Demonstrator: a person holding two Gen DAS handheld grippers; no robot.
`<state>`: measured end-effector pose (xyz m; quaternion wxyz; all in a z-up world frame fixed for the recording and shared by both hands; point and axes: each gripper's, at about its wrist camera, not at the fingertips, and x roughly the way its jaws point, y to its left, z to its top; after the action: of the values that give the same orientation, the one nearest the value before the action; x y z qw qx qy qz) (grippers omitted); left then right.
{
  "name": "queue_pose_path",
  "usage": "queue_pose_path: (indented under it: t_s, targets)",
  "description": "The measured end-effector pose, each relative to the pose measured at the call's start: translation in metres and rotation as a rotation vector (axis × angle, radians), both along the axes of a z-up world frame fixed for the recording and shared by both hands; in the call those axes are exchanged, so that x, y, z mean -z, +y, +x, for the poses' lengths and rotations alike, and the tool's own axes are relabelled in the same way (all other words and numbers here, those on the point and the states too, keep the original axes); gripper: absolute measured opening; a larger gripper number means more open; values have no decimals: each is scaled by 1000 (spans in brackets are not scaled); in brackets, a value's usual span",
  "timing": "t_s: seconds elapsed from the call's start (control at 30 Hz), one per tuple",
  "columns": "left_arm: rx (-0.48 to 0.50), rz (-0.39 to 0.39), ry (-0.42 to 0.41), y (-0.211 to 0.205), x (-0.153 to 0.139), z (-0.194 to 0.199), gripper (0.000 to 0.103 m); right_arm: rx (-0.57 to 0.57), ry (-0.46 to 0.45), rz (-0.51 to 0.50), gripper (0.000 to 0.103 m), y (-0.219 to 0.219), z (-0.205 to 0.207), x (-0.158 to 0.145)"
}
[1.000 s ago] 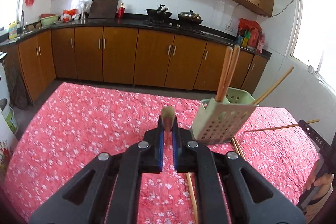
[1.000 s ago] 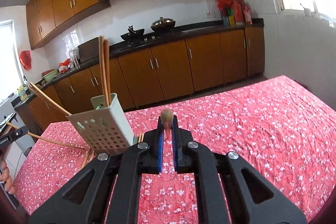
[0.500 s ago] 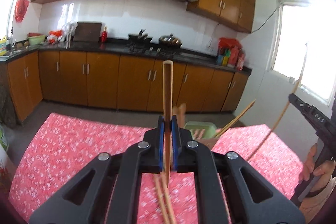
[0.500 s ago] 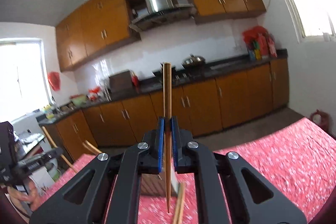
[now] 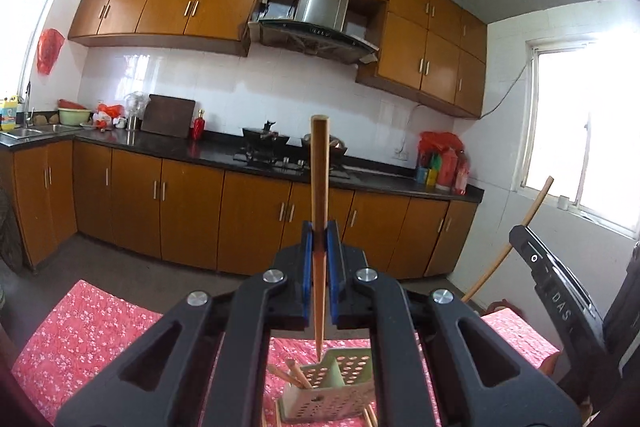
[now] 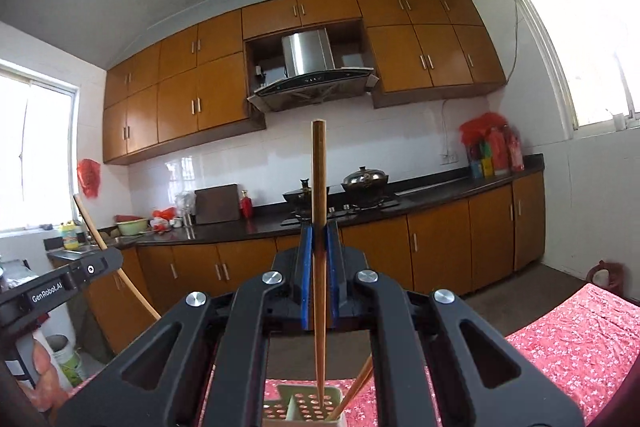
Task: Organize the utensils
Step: 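Open the left gripper over the holder while the right gripper releases its chopstick into it, then lower the left gripper onto a fourth chopstick and close while the right gripper grasps one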
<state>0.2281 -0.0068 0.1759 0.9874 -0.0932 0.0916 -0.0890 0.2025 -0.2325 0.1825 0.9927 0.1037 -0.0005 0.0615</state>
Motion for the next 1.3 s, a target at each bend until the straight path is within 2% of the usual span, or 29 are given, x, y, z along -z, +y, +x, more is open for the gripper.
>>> queue_pose_path:
  t_s: [0.13, 0.3, 0.33, 0.4, 0.43, 0.67, 0.77, 0.9, 1.0, 1.07, 1.17, 1.23, 1.3]
  targets:
    - [11, -13, 70, -2, 22, 22, 8, -22, 80, 15, 8, 6, 24, 27]
    - [29, -19, 143, 2, 45, 37, 8, -43, 157, 9, 10, 9, 30, 42]
    - [28, -19, 147, 3, 46, 36, 10, -43, 161, 9, 16, 9, 29, 42]
    - [25, -18, 148, 4, 46, 35, 11, -34, 160, 12, 40, 6, 22, 38]
    - [23, -17, 146, 5, 45, 33, 13, -29, 155, 15, 41, 5, 19, 35]
    - [-11, -24, 129, 24, 39, 4, 20, 8, 150, 0, 41, -14, -11, 15]
    - [-35, -17, 133, 38, 41, -16, 22, 34, 177, -14, 41, -26, -25, 16]
    - [-85, 16, 176, 61, 64, -41, 26, 83, 304, -44, 41, -49, -41, 45]
    - [-124, 75, 273, 75, 104, -48, 26, 80, 449, -33, 41, -64, -38, 83]
    - [-137, 109, 346, 82, 130, -45, 26, 41, 603, -4, 38, -69, -29, 122]
    - [-121, 121, 465, 84, 168, -37, 26, -71, 792, 50, 22, -63, -16, 175]
    - [-93, 114, 532, 82, 190, -34, 26, -141, 867, 76, 18, -52, -11, 199]
    - [-64, 102, 569, 77, 206, -33, 26, -183, 902, 75, 18, -42, -11, 214]
